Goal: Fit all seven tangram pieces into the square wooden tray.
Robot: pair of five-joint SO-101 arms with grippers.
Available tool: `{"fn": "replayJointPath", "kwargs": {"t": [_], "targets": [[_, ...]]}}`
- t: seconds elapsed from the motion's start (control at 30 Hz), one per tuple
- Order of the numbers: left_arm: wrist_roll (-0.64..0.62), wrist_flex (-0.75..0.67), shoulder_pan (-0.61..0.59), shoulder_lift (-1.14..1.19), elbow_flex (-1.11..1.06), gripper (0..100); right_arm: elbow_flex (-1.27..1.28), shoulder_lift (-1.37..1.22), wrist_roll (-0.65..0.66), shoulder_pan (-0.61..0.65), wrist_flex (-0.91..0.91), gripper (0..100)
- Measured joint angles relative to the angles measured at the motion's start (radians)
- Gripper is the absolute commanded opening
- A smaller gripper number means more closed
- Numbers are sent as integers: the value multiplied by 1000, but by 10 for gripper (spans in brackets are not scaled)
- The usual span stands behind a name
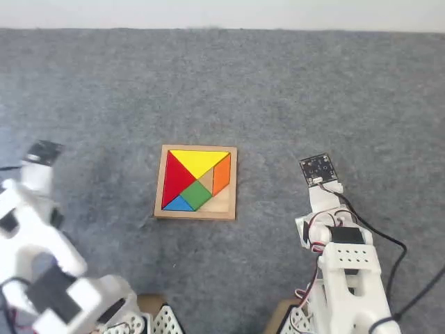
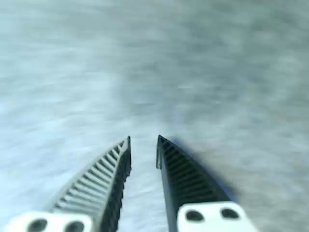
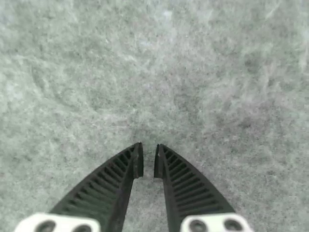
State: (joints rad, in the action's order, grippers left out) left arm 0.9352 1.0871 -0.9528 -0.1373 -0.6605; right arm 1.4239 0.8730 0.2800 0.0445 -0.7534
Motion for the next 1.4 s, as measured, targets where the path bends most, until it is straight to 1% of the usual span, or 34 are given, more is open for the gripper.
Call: {"fn": "replayJointPath", "kwargs": {"t": [0.07, 0.13, 0.2, 0.3, 0.43, 0.53, 0.63, 0.73, 0.87, 0.97, 1.1, 1.17, 1.2, 1.23, 1.3, 1.4], "targets": [[0, -3, -31, -81, 11, 216, 0, 0, 0, 0, 0, 61], [0, 3, -68, -164, 9, 220, 0, 0, 0, 0, 0, 62], [-8, 48, -91, -238, -21, 216, 0, 0, 0, 0, 0, 62], [3, 126, -101, -299, -144, 216, 0, 0, 0, 0, 0, 62], [2, 138, -101, -310, -298, 216, 0, 0, 0, 0, 0, 62], [-2, 97, -117, -311, -361, 216, 0, 0, 0, 0, 0, 62], [5, -2, -158, -316, -399, 216, 0, 0, 0, 0, 0, 62], [-2, -78, -218, -316, -400, 216, 0, 0, 0, 0, 0, 62], [5, -84, -255, -316, -376, 217, 0, 0, 0, 0, 0, 62], [-14, -83, -255, -316, -330, 217, 0, 0, 0, 0, 0, 62], [-48, -58, -227, -316, -305, 216, 0, 0, 0, 0, 0, 62], [6, -18, -206, -316, -292, 210, 0, 0, 0, 0, 0, 62], [37, 18, -201, -319, -273, 211, 0, 0, 0, 0, 0, 62], [41, 61, -198, -324, -249, 218, 0, 0, 0, 0, 0, 62], [-15, 117, -210, -328, -201, 240, 0, 0, 0, 0, 0, 62], [-132, 103, -222, -328, -183, 243, 0, 0, 0, 0, 0, 62]]}}
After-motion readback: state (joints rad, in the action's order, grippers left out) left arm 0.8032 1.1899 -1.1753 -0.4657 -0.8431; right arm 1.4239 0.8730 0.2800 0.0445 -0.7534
